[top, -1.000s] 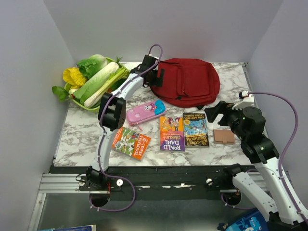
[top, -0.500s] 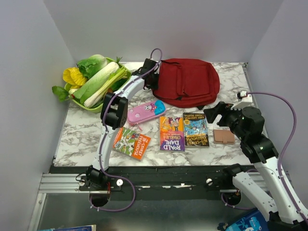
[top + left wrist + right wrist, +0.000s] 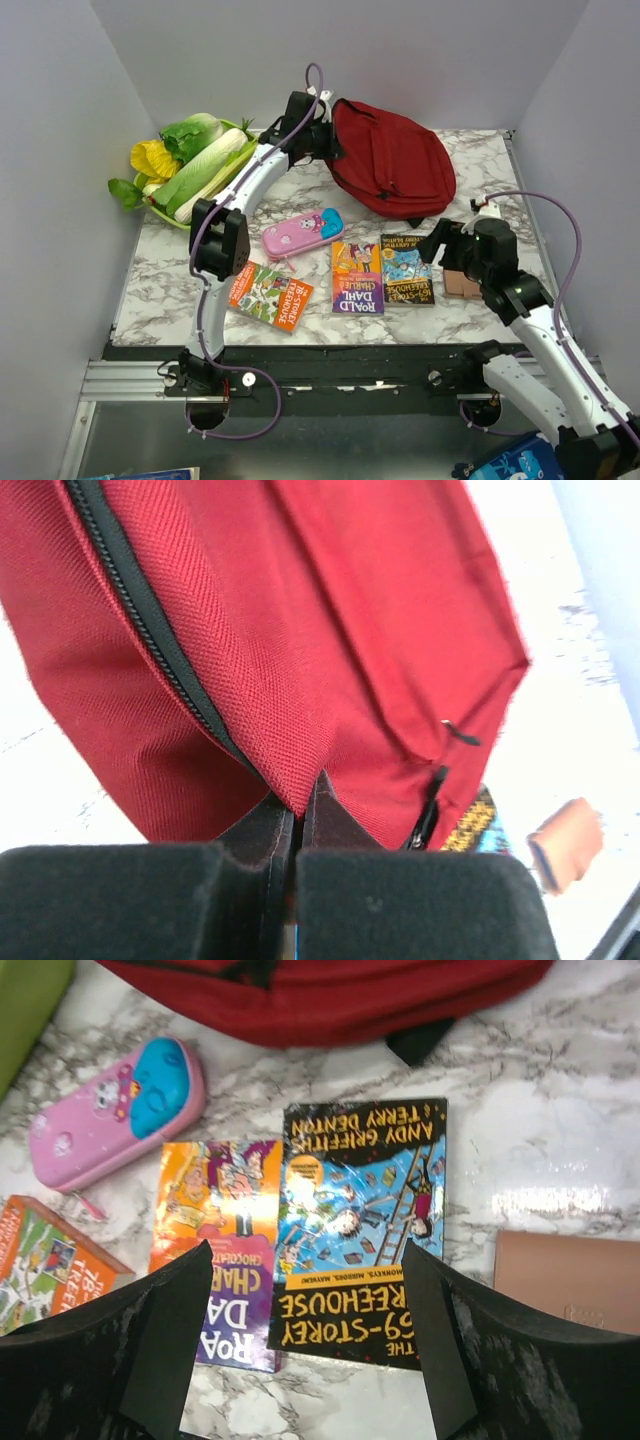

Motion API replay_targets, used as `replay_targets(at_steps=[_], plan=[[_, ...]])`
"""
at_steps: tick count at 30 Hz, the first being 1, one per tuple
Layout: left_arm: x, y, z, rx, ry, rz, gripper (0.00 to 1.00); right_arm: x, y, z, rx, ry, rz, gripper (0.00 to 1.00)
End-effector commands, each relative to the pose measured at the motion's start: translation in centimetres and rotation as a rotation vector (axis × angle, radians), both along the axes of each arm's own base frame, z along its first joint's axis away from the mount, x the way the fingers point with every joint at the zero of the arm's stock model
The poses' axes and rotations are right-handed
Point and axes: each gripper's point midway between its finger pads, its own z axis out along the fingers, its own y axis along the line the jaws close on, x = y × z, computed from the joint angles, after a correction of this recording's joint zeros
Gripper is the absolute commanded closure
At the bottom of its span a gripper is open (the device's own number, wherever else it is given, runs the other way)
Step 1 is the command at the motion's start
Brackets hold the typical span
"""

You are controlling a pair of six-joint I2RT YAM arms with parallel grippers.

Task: Pack the student bag
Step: Pick up the student bag at the center of the board, then place the student bag at the center of the board.

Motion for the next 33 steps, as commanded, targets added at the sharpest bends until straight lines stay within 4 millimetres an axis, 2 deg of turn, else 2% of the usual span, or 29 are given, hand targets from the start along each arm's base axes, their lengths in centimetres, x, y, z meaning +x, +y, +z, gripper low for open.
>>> replay_targets(at_steps=[1, 2, 3, 5, 6, 8, 9, 11, 12, 13, 14, 15, 16, 17, 18, 19, 20, 21, 22, 23, 24, 25, 26, 28, 29, 31, 32, 33], plan=[[-2.3, -2.0, 10.7, -0.202, -0.150, -0.075, 1.00, 0.0, -0.4, -3.5, -0.012, 0.090, -0.046, 0.16], [-2.6, -2.1, 10.9, -0.212, -0.152, -0.078, 1.00, 0.0, -0.5, -4.3, -0.013, 0.109, -0.051, 0.16], [-3.2, -2.2, 12.4, -0.230, -0.169, -0.085, 1.00, 0.2, -0.4, -4.5, -0.010, 0.106, -0.050, 0.16], [-3.9, -2.4, 13.6, -0.255, -0.185, -0.089, 1.00, 0.5, -0.1, -5.3, -0.013, 0.131, -0.049, 0.16], [-4.4, -2.2, 15.1, -0.268, -0.205, -0.087, 1.00, 0.7, -0.1, -5.6, -0.016, 0.140, -0.049, 0.16], [-5.2, -2.5, 16.4, -0.304, -0.222, -0.088, 1.00, 1.4, 0.4, -5.6, -0.005, 0.134, -0.043, 0.16], [-6.1, -2.2, 18.4, -0.330, -0.253, -0.091, 1.00, 2.0, 0.6, -6.2, -0.012, 0.159, -0.042, 0.16], [-7.4, -2.4, 19.5, -0.352, -0.259, -0.102, 1.00, 3.1, 1.1, -6.4, -0.010, 0.171, -0.038, 0.16], [-8.4, -2.2, 20.9, -0.362, -0.279, -0.111, 1.00, 3.6, 1.3, -7.5, -0.019, 0.213, -0.045, 0.16], [-9.0, -2.2, 21.4, -0.363, -0.281, -0.114, 1.00, 4.5, 1.7, -7.1, -0.010, 0.200, -0.044, 0.16], [-9.6, -2.1, 20.8, -0.358, -0.265, -0.117, 1.00, 5.0, 2.0, -7.4, -0.007, 0.207, -0.046, 0.17], [-10.8, -1.8, 21.8, -0.359, -0.284, -0.127, 1.00, 5.5, 2.2, -7.6, 0.003, 0.215, -0.052, 0.17], [-11.3, -1.5, 21.7, -0.354, -0.281, -0.130, 1.00, 6.3, 2.5, -8.3, -0.001, 0.232, -0.060, 0.17], [-11.9, -1.3, 20.2, -0.335, -0.244, -0.130, 1.00, 6.7, 2.7, -8.6, 0.000, 0.239, -0.061, 0.18], [-13.0, -0.8, 20.8, -0.329, -0.264, -0.140, 1.00, 7.1, 2.9, -9.0, 0.007, 0.257, -0.067, 0.18], [-13.5, -0.4, 20.3, -0.314, -0.256, -0.138, 1.00, 7.5, 3.1, -9.9, 0.001, 0.282, -0.067, 0.19], [-14.2, 0.0, 18.3, -0.287, -0.215, -0.135, 1.00, 8.2, 3.4, -9.7, 0.005, 0.281, -0.067, 0.19], [-15.3, 0.7, 18.9, -0.281, -0.233, -0.138, 1.00, 8.6, 3.6, -9.7, 0.008, 0.285, -0.069, 0.20], [-15.8, 1.2, 18.2, -0.258, -0.234, -0.137, 1.00, 8.9, 3.7, -9.7, 0.007, 0.289, -0.069, 0.21], [-16.6, 1.7, 15.8, -0.225, -0.184, -0.133, 1.00, 9.6, 3.9, -9.7, 0.004, 0.292, -0.072, 0.21], [-17.9, 2.4, 16.2, -0.219, -0.194, -0.136, 1.00, 9.8, 3.9, -9.6, 0.004, 0.290, -0.073, 0.21], [-18.6, 2.8, 15.3, -0.201, -0.184, -0.141, 1.00, 10.1, 4.0, -9.4, 0.005, 0.286, -0.073, 0.21], [-19.7, 3.3, 12.7, -0.174, -0.128, -0.143, 1.00, 10.3, 4.0, -9.4, 0.003, 0.286, -0.075, 0.21], [-22.2, 4.3, 11.3, -0.155, -0.091, -0.158, 1.00, 10.6, 4.1, -8.8, 0.006, 0.276, -0.074, 0.21], [-24.1, 4.5, 8.1, -0.131, -0.024, -0.193, 0.93, 10.6, 4.1, -8.8, 0.000, 0.277, -0.073, 0.21], [-27.0, 5.2, 6.3, -0.110, 0.015, -0.239, 0.86, 10.7, 4.0, -8.6, -0.002, 0.273, -0.074, 0.21], [-29.0, 5.4, 3.9, -0.071, 0.048, -0.294, 0.72, 10.7, 3.9, -8.7, -0.006, 0.276, -0.081, 0.21], [-30.7, 5.8, 3.2, -0.054, 0.063, -0.325, 0.64, 10.6, 4.0, -8.9, -0.007, 0.282, -0.080, 0.21]])
